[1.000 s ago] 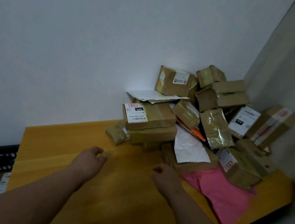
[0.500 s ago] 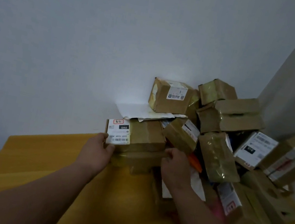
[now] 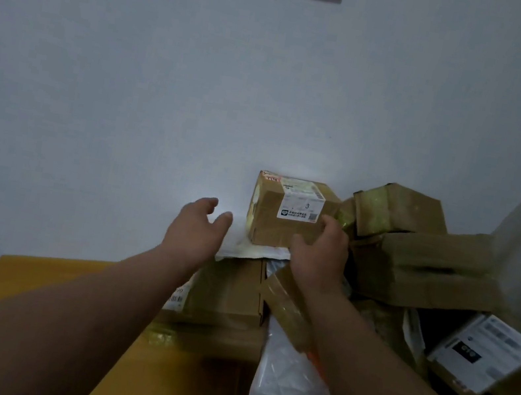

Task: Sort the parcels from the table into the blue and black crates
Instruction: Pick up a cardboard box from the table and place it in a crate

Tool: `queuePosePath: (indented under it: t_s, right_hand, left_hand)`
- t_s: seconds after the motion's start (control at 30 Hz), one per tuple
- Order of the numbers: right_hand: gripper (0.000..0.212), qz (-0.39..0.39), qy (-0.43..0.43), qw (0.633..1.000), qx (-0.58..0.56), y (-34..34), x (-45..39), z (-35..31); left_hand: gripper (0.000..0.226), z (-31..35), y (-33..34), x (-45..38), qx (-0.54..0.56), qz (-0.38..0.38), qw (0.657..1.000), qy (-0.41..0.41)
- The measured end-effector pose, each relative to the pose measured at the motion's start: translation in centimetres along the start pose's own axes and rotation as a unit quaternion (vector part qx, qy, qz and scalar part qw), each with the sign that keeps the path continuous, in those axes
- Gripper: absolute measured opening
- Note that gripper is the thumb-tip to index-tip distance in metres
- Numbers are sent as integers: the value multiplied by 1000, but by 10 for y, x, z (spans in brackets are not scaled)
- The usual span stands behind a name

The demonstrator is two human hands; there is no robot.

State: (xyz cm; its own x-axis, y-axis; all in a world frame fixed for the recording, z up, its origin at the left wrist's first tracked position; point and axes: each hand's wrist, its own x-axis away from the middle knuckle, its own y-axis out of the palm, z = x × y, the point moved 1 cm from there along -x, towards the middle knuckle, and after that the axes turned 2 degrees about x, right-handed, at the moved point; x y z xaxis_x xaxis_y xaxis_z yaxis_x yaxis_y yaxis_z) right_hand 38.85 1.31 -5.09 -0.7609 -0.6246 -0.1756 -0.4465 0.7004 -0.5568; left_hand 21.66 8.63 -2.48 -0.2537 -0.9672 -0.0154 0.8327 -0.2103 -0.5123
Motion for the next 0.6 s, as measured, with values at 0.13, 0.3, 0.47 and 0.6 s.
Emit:
queuePosePath:
  t_s: [0.13,0.3,0.47,0.6]
  right_hand:
    - [75,-34,110,980,-159,6,-30,10]
    - [78,-91,151,949,-261,14,-38,15]
    - [37,-70,131,941,-304,9,-25,16]
    - [42,-39,143,906,-397,3,-7,9]
  left_hand:
    - [58,21,23,-15,68,-54,995,-50]
    - [39,29,37,-22,172,-127,972,-100]
    - [42,24,34,-16,282,-97,944,-140]
    - [24,13,17,2,296,-83,945,-110]
